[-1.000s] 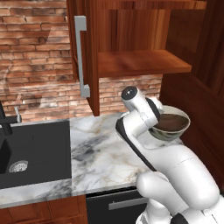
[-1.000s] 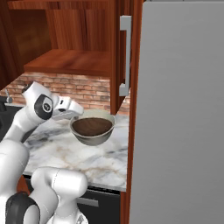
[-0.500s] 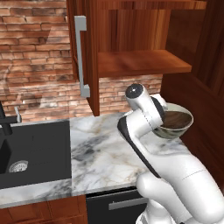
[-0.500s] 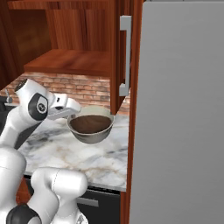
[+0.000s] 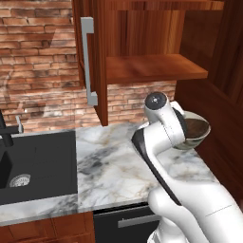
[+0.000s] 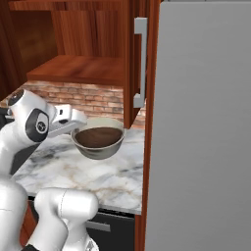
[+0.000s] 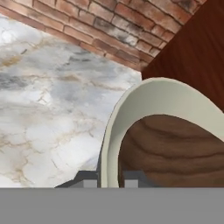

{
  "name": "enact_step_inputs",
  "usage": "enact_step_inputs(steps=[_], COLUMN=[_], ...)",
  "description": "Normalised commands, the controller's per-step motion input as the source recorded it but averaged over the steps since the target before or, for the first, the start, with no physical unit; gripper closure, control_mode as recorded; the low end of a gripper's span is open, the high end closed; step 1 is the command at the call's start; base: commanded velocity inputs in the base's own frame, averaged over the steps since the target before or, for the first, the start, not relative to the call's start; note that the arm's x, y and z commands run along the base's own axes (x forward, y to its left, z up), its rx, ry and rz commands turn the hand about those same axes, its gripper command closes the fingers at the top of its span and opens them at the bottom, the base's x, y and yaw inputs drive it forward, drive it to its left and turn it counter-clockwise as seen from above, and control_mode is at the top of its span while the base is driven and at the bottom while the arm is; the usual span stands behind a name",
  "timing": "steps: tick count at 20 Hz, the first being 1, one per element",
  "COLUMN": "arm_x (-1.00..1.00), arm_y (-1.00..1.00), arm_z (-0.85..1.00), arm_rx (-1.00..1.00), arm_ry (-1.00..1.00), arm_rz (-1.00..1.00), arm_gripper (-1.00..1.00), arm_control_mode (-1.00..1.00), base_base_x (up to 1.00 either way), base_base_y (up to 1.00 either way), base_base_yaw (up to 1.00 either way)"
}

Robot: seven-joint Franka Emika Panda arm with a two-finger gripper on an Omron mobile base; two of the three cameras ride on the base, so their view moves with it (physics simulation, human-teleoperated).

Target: Pick up the bowls on the counter and stack them on top of one another in the open cabinet. Place the smaller bowl on top of the larger bowl.

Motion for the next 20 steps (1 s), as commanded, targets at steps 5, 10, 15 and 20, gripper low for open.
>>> enact_step_inputs(steps=[5, 10, 15, 20], arm_x=[-0.39, -0.29, -0.17, -0.25], arm_y=[0.15, 0.11, 0.07, 0.09], arm_z=[0.19, 0.33, 0.39, 0.40], arm_rx=[-0.04, -0.04, -0.03, -0.05], arm_ry=[-0.02, -0.01, 0.00, 0.00], arm_rz=[0.19, 0.20, 0.20, 0.19], arm_gripper=[1.00, 1.00, 1.00, 1.00], arm_control_mode=[-1.00, -1.00, -1.00, -1.00], base_base_x=[0.00, 0.00, 0.00, 0.00], base_base_y=[0.00, 0.00, 0.00, 0.00], base_base_yaw=[0.00, 0.00, 0.00, 0.00])
